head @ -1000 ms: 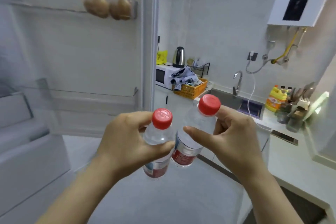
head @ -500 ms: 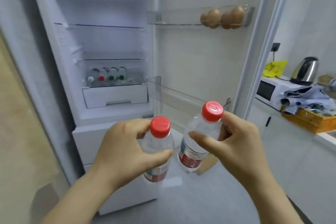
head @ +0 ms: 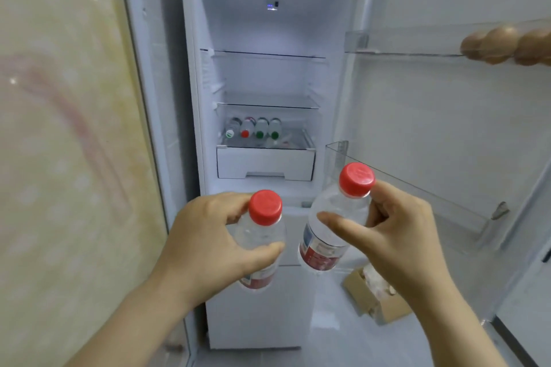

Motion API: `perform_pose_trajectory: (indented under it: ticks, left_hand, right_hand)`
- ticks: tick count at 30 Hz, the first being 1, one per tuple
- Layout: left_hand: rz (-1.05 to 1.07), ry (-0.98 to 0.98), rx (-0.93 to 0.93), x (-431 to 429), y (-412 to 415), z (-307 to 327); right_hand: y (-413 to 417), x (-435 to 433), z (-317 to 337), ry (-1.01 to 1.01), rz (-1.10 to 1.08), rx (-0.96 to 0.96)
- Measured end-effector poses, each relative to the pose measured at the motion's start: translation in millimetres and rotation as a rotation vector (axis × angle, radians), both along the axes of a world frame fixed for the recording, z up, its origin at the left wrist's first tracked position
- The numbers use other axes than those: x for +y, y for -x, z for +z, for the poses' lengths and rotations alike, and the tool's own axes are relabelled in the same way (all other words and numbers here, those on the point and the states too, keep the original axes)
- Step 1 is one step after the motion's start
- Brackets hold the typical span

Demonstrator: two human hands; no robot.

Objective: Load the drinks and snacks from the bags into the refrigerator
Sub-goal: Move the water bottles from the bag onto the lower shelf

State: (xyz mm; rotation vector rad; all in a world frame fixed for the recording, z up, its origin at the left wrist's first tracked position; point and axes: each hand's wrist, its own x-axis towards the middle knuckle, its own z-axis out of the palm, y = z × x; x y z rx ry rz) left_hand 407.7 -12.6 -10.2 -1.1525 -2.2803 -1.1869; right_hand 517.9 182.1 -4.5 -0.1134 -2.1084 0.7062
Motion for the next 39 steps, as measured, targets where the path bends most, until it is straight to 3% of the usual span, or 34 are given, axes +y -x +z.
perform_pose_trajectory:
  ticks: [15,39]
  left_hand:
    - [-0.059,-0.114,0.071,3,131,1]
    - [0.008,-0.145,0.051,172,329,-10]
  right_hand:
    - [118,-11,0,0.03,-0.12,0.075]
    - [329,153,-24,0.096,-0.046,0.079]
